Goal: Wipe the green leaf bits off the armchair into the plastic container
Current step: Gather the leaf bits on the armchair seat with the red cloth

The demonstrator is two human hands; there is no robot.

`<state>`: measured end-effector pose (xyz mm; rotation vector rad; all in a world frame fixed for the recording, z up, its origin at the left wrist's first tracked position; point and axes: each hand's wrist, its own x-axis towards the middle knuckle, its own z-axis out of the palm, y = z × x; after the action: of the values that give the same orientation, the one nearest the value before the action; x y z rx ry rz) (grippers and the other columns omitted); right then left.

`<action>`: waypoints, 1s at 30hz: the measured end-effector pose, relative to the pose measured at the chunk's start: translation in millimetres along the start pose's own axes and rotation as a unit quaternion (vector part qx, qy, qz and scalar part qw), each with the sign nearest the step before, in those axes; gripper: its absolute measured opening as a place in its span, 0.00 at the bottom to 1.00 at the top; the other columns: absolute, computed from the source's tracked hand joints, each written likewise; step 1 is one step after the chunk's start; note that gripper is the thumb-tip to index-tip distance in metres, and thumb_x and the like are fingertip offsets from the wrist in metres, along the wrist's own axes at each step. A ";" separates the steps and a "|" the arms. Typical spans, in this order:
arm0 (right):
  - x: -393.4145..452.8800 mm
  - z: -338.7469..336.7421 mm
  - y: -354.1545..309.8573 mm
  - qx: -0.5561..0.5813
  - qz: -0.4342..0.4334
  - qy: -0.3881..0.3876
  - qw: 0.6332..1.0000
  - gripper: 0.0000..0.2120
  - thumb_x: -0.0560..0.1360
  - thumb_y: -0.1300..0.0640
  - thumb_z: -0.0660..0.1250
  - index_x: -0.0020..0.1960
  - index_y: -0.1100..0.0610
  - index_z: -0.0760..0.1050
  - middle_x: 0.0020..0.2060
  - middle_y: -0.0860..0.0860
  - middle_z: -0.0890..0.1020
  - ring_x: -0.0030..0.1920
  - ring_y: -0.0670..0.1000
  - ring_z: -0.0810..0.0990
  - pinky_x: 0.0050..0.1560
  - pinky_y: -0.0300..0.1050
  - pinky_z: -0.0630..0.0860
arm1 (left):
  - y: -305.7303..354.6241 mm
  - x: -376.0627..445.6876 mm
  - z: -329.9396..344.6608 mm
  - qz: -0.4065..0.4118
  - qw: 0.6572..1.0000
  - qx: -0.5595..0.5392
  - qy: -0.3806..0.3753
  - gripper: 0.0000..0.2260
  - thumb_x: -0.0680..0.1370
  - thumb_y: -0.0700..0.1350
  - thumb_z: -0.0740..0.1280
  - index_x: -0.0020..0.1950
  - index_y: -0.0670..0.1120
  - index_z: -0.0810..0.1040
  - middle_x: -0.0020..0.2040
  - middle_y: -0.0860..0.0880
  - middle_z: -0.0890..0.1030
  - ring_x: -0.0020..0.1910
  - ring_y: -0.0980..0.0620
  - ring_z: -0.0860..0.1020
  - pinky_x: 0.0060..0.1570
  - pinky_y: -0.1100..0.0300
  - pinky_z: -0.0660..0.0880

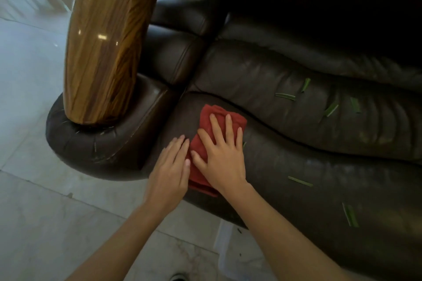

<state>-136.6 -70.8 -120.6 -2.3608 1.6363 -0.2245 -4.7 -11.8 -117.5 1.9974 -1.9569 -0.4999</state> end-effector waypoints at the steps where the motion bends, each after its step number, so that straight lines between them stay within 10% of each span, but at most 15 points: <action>1: -8.1 -2.1 8.8 -0.003 0.006 -0.001 1.000 0.26 0.74 0.38 0.55 0.68 0.49 0.65 0.75 0.55 0.59 0.76 0.63 0.50 0.71 0.67 0.49 | 5.1 1.3 2.7 0.005 1.000 0.012 -0.003 0.27 0.79 0.52 0.45 0.74 0.42 0.64 0.75 0.44 0.65 0.76 0.49 0.59 0.73 0.57 0.54; 18: -57.9 -13.1 78.7 -0.003 0.038 0.043 0.998 0.39 0.69 0.27 0.51 0.73 0.47 0.55 0.78 0.52 0.49 0.75 0.61 0.39 0.70 0.69 0.39 | 49.4 86.4 45.7 0.160 0.982 -0.008 0.098 0.20 0.77 0.47 0.55 0.63 0.40 0.77 0.62 0.42 0.80 0.64 0.45 0.75 0.65 0.51 0.68; 30: 41.3 -18.8 54.3 0.029 -0.049 0.085 0.995 0.19 0.75 0.52 0.59 0.65 0.55 0.71 0.69 0.52 0.71 0.72 0.58 0.61 0.67 0.61 0.61 | 27.6 167.5 21.7 0.103 0.980 -0.138 0.100 0.14 0.80 0.40 0.58 0.60 0.39 0.79 0.57 0.39 0.82 0.59 0.42 0.78 0.60 0.57 0.69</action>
<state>-175.7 -129.9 -119.7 -2.4399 1.5623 -0.4971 -37.1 -179.3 -130.9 1.5920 -1.8319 -0.4699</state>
